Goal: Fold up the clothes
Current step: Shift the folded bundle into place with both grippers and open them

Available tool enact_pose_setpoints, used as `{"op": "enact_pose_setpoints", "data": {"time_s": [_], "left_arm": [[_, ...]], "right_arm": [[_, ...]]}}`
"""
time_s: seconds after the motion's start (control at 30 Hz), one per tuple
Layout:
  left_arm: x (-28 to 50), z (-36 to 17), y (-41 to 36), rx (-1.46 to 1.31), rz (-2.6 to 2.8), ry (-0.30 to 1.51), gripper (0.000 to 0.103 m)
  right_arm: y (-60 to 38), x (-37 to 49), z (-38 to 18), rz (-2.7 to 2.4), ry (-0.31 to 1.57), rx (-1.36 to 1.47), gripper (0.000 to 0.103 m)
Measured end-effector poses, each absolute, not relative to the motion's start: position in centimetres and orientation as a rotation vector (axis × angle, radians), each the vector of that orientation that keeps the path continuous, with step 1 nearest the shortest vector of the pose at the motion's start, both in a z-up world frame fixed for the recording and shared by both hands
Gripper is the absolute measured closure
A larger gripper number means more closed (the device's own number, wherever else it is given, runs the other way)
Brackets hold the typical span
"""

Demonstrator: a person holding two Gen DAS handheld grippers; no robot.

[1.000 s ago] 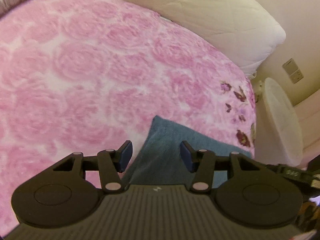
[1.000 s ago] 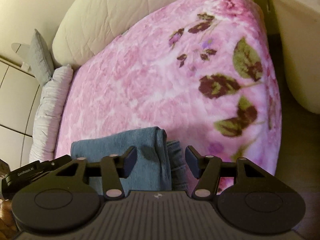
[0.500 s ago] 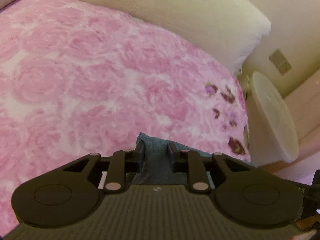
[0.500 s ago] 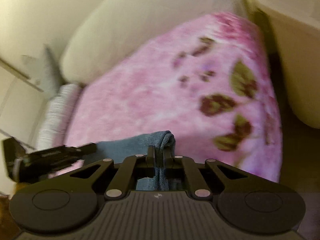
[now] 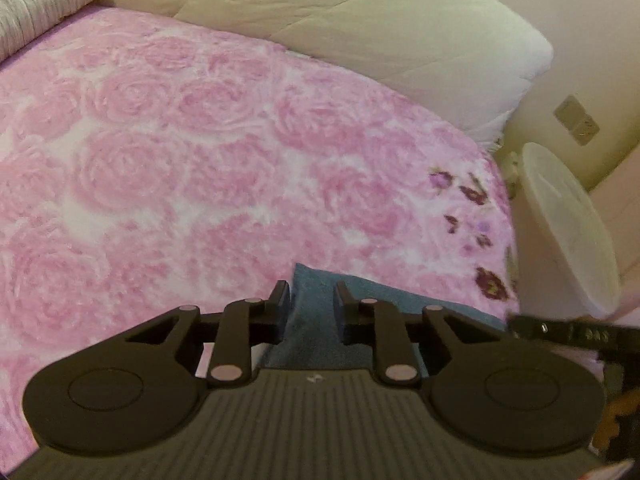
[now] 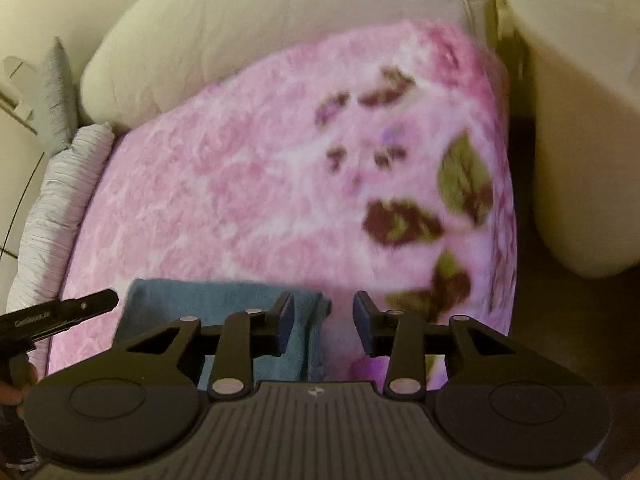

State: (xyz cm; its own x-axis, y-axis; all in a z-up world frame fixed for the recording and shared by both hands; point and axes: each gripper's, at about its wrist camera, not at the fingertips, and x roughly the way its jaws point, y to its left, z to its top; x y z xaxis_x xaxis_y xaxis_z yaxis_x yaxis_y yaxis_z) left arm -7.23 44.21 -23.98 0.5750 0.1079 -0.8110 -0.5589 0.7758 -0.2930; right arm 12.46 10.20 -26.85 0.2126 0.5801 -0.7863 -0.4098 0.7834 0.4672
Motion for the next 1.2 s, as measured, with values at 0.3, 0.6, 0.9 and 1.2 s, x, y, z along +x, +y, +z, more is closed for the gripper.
{"op": "enact_pose_setpoints", "data": {"time_s": [0.3,0.6,0.9,1.2], "left_arm": [[-6.0,-28.7,44.1,-0.571,0.438,0.960,0.074],[-7.7,-25.9,42.4,-0.545,0.546,1.042,0.077],[-13.0,-23.3,40.1,-0.600,0.685,1.078,0.077],[-17.5,-27.3,36.5,-0.682,0.679,0.955,0.088]], "right_arm": [[13.7,11.4,-30.3,0.775,1.220,-0.007,0.078],[13.8,11.0,-27.8,0.795,1.224,-0.023,0.073],[14.5,9.5,-25.2,0.879,1.203,-0.119,0.069],[16.0,9.3,-27.7,1.004,1.188,-0.217,0.080]]}}
